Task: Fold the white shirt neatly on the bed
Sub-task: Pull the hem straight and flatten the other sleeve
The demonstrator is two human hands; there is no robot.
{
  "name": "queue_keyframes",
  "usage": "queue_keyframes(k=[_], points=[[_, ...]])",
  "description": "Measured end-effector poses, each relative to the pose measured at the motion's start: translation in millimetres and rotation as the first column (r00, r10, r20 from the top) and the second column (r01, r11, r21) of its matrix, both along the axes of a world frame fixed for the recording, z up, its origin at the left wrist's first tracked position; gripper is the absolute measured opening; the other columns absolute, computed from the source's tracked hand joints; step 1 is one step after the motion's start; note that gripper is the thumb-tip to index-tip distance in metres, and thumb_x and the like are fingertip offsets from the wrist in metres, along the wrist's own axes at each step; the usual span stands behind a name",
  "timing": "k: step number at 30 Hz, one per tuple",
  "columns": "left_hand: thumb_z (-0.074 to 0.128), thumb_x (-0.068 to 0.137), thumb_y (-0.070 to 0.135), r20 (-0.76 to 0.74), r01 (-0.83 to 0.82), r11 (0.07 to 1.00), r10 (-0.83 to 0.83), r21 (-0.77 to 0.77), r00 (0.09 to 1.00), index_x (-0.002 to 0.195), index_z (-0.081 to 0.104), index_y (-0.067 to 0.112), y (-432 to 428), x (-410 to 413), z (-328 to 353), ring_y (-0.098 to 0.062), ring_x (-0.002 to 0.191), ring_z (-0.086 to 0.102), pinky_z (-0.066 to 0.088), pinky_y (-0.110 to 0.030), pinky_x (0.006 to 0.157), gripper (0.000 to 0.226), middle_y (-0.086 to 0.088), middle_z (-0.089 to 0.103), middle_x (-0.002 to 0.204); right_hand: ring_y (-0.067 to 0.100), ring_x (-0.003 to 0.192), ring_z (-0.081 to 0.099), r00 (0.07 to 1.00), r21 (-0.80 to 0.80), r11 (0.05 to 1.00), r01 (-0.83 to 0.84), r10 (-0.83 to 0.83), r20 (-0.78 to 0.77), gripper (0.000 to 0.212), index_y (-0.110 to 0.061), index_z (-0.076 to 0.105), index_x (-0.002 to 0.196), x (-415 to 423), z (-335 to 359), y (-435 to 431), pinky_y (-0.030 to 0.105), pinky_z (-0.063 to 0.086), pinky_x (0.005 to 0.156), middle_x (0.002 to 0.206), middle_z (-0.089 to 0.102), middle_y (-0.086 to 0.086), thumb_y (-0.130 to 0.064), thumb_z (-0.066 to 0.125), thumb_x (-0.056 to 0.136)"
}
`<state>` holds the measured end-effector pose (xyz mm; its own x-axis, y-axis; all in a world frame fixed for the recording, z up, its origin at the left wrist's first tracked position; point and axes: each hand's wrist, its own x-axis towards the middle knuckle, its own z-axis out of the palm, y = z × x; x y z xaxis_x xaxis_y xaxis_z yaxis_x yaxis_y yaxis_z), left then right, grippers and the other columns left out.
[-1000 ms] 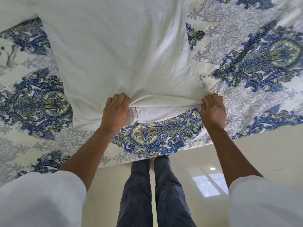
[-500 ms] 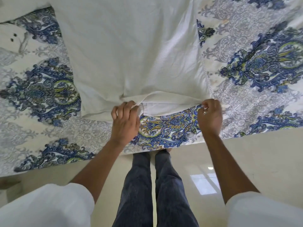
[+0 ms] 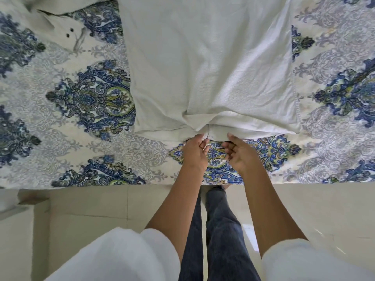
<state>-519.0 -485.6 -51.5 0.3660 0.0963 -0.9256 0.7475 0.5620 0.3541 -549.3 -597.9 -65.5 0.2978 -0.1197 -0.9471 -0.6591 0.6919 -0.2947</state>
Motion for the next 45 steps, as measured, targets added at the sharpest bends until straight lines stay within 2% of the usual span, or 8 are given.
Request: queue_keyframes(k=[15,20,25,28,32,35,39,45], points=[[0.054,0.092,0.008,-0.050,0.476,0.851,-0.478,0.219,0.877,0.078,0.050,0.008,5.9,-6.8,-17.5,-0.002,0.054,0.064,0.037,-0.019,0.050,0.015,-0.009,0.067,0.088,0.005,0.026,0.035,0.940,-0.170,0.926,-0.337,0.321,-0.114,0.020,-0.007,0.058,0.068,3.4,-11.2,14.8,0.013,0.024,0.030,0.035,0.051,-0.004,-0.014,0.063,0.086],[0.059,0.089,0.011,-0.120,0.610,0.732,-0.606,0.304,0.786,0.076,0.053,0.008,19.1,-4.2,0.4,-0.014,0.054,0.054,0.038,-0.021,0.042,0.015,0.002,0.054,0.057,0.015,0.040,0.050,0.935,-0.319,0.881,-0.349,0.303,-0.185,0.020,-0.003,0.062,0.076,-0.7,1.0,2.0,0.019,0.031,0.038,0.056,0.057,0.007,-0.021,0.065,0.084],[0.064,0.075,0.009,-0.169,0.041,-0.164,-0.946,0.986,0.278,0.090,0.055,0.009,15.0,-0.7,6.4,-0.027,0.089,0.049,0.037,-0.035,0.069,0.017,-0.008,0.058,0.093,0.035,0.103,0.052,0.870,-0.892,0.110,-0.439,0.301,-0.391,0.033,-0.003,0.053,0.108,-5.5,10.6,-42.9,0.039,0.037,0.073,0.112,0.056,0.017,-0.009,0.059,0.076],[0.062,0.062,0.004,-0.402,-0.209,-0.371,-0.906,0.905,-0.132,0.113,0.056,0.009,-14.5,25.3,-13.9,-0.027,0.112,0.047,0.036,-0.039,0.089,0.052,-0.010,0.058,0.121,0.032,0.106,0.043,0.708,-0.808,-0.379,-0.451,0.399,-0.583,0.041,-0.007,0.057,0.106,-9.5,-13.5,-80.3,0.043,0.033,0.085,0.113,0.056,0.018,-0.006,0.059,0.065],[0.064,0.057,0.008,-0.598,-0.188,-0.575,-0.705,0.797,-0.381,0.114,0.060,0.014,-61.7,48.1,-10.8,-0.021,0.105,0.058,0.040,-0.034,0.093,0.058,-0.001,0.062,0.110,0.031,0.081,0.050,0.582,-0.735,-0.589,-0.337,0.483,-0.654,0.024,-0.007,0.057,0.077,-10.3,-22.8,-121.3,0.040,0.028,0.079,0.078,0.057,0.013,-0.015,0.043,0.060],[0.055,0.079,0.004,-0.510,-0.085,-0.554,-0.682,0.828,-0.524,0.113,0.053,0.009,-84.7,52.5,-11.2,-0.027,0.102,0.054,0.038,-0.035,0.085,0.034,-0.007,0.058,0.109,0.032,0.070,0.057,0.566,-0.759,-0.574,-0.309,0.530,-0.631,0.022,-0.008,0.056,0.074,-12.5,-16.8,-140.0,0.038,0.035,0.068,0.072,0.057,0.011,-0.016,0.039,0.062],[0.074,0.057,0.001,-0.260,-0.078,-0.258,-0.809,0.963,-0.527,0.081,0.058,0.004,-100.0,34.8,-6.5,-0.028,0.066,0.058,0.041,-0.028,0.050,0.029,-0.010,0.059,0.076,0.035,0.067,0.058,0.673,-0.872,-0.384,-0.304,0.561,-0.482,0.024,-0.003,0.054,0.076,-23.8,-14.6,-160.1,0.036,0.047,0.053,0.075,0.056,0.017,-0.015,0.038,0.063],[0.071,0.042,-0.008,-0.396,-0.121,-0.380,-0.839,0.917,-0.372,0.081,0.060,0.005,-86.1,12.3,-27.3,-0.026,0.066,0.057,0.043,-0.028,0.053,0.043,-0.008,0.059,0.075,0.036,0.064,0.058,0.650,-0.867,-0.355,-0.349,0.575,-0.497,0.031,0.001,0.055,0.082,-31.7,-23.9,-163.2,0.035,0.047,0.046,0.077,0.056,0.018,-0.011,0.033,0.063]])
